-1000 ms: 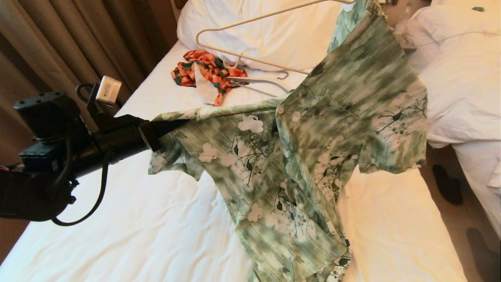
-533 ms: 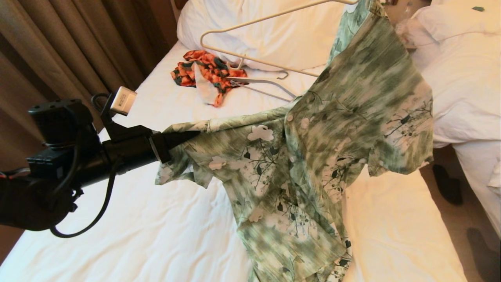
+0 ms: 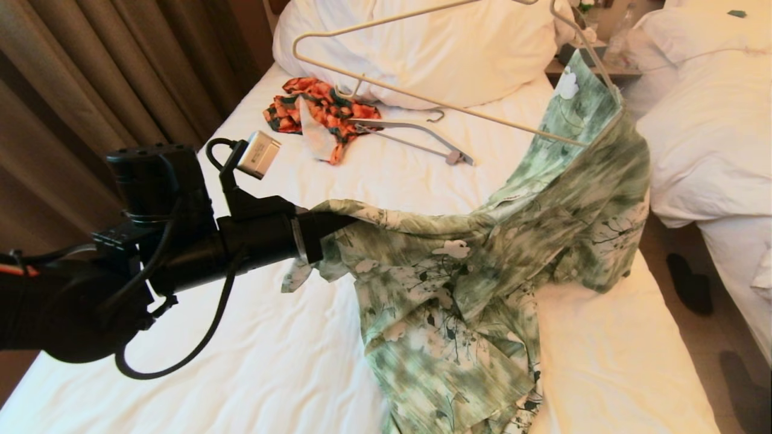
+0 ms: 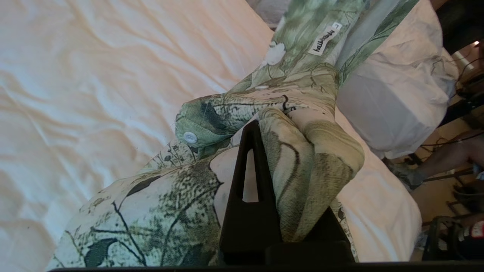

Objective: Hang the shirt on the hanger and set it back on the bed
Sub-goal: Take the clothes hanger out of the clothes

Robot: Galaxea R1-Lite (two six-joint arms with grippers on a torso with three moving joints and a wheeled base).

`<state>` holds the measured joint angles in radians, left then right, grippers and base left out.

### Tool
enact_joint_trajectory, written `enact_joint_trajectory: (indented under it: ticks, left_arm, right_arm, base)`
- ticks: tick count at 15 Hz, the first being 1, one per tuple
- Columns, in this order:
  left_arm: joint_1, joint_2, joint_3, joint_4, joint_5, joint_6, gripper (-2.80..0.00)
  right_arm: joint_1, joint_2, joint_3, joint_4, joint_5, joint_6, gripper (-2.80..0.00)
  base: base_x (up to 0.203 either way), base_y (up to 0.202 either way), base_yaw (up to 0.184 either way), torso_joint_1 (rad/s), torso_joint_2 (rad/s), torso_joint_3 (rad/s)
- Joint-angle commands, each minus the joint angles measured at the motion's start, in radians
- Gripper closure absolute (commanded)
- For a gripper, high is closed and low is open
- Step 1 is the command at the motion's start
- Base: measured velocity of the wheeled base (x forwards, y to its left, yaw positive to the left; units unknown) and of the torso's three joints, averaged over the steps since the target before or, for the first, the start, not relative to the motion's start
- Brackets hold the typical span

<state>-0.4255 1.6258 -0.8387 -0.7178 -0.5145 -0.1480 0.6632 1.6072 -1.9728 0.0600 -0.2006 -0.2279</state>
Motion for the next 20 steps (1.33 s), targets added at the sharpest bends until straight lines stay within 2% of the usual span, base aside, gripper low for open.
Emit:
enact_joint_trajectory:
  ticks: [1,4,8,11,13,15,17,20]
  left_arm:
    - [-0.042,0.028,-0.017,0.014,0.035,0.013,0.0]
    - [-0.043,0.062,-0.028,0.107,0.106,0.093,0.0]
    - [-0.044,0.126,0.033,0.113,0.137,0.109,0.0]
    - [-0.037,0.189,0.084,0.109,0.19,0.175,0.0]
    - [-0.044,0.186,0.11,0.109,0.191,0.177,0.0]
    - [-0.12,0.182,0.13,0.107,0.202,0.175,0.0]
    - [-0.219,0.186,0.125,0.105,0.244,0.165,0.0]
    - [-0.348,0.211,0.06,0.105,0.313,0.133,0.0]
  right_arm:
    - [-0.001,0.008,0.001,-0.004,-0.002,0.0,0.0]
    - [-0.001,0.027,0.0,-0.053,-0.004,0.03,0.0]
    - [-0.001,0.053,0.0,-0.106,-0.036,0.038,0.0]
    - [-0.001,0.056,0.0,-0.106,-0.036,0.038,0.0]
    - [0.005,0.069,0.0,-0.107,-0.036,0.038,0.0]
    - [0.026,0.083,0.0,-0.115,-0.036,0.038,0.0]
    - [0.042,0.099,0.003,-0.126,-0.037,0.04,0.0]
    - [0.061,0.105,0.009,-0.126,-0.04,0.041,0.0]
  base:
    - [0.0,0.0,0.0,0.0,0.0,0.0]
    - [0.0,0.0,0.0,0.0,0.0,0.0]
    - [0.0,0.0,0.0,0.0,0.0,0.0]
    - [0.0,0.0,0.0,0.0,0.0,0.0]
    - [0.0,0.0,0.0,0.0,0.0,0.0]
    - [0.0,0.0,0.0,0.0,0.0,0.0]
    - [0.0,0.0,0.0,0.0,0.0,0.0]
    - [0.0,0.0,0.0,0.0,0.0,0.0]
